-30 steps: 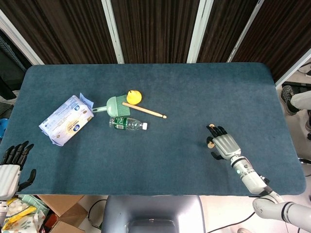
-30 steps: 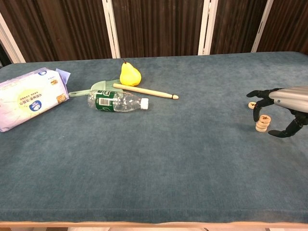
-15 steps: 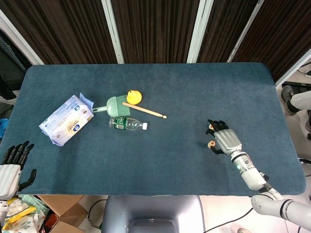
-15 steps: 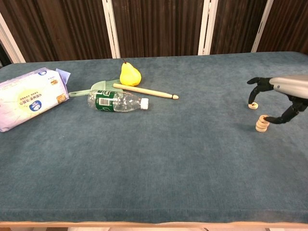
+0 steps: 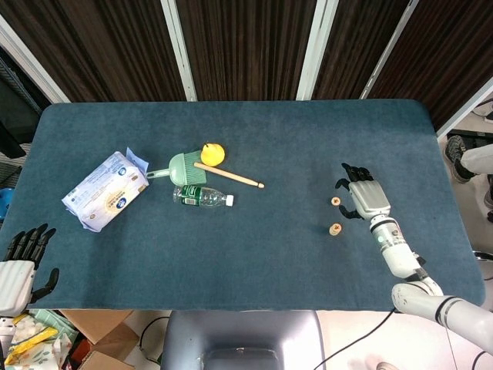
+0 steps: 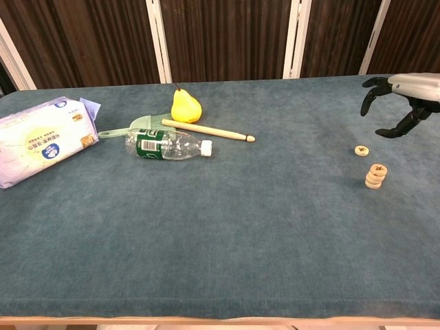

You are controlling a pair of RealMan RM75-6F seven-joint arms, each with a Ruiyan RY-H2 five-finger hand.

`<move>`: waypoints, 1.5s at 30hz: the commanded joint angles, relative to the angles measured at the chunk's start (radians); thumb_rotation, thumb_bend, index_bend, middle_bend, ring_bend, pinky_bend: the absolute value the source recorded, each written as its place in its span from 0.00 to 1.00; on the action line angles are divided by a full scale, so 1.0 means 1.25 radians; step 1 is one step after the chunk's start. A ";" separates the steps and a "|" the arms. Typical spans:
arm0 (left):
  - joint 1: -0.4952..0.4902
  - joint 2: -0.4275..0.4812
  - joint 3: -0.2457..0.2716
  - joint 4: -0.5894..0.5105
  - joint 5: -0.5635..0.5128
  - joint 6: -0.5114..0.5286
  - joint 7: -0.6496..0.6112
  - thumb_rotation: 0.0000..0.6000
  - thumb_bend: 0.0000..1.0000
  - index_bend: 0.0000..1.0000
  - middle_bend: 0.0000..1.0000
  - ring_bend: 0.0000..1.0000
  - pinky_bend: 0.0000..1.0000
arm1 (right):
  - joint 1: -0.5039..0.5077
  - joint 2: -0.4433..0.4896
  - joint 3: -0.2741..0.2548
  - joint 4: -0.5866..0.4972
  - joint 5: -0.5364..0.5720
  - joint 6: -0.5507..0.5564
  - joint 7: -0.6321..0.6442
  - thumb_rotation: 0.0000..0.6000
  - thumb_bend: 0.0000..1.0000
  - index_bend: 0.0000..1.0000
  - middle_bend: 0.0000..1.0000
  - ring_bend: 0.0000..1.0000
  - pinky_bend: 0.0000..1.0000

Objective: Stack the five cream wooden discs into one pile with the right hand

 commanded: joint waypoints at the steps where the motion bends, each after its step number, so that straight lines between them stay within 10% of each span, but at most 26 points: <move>1: -0.001 0.000 -0.001 0.000 -0.003 -0.003 0.002 1.00 0.48 0.00 0.00 0.00 0.00 | 0.040 -0.073 0.017 0.104 0.061 -0.018 -0.081 1.00 0.45 0.47 0.06 0.00 0.00; 45: -0.001 0.002 0.000 0.001 -0.002 -0.003 -0.005 1.00 0.48 0.00 0.00 0.00 0.00 | 0.075 -0.222 -0.002 0.312 0.072 -0.098 -0.140 1.00 0.45 0.57 0.06 0.00 0.00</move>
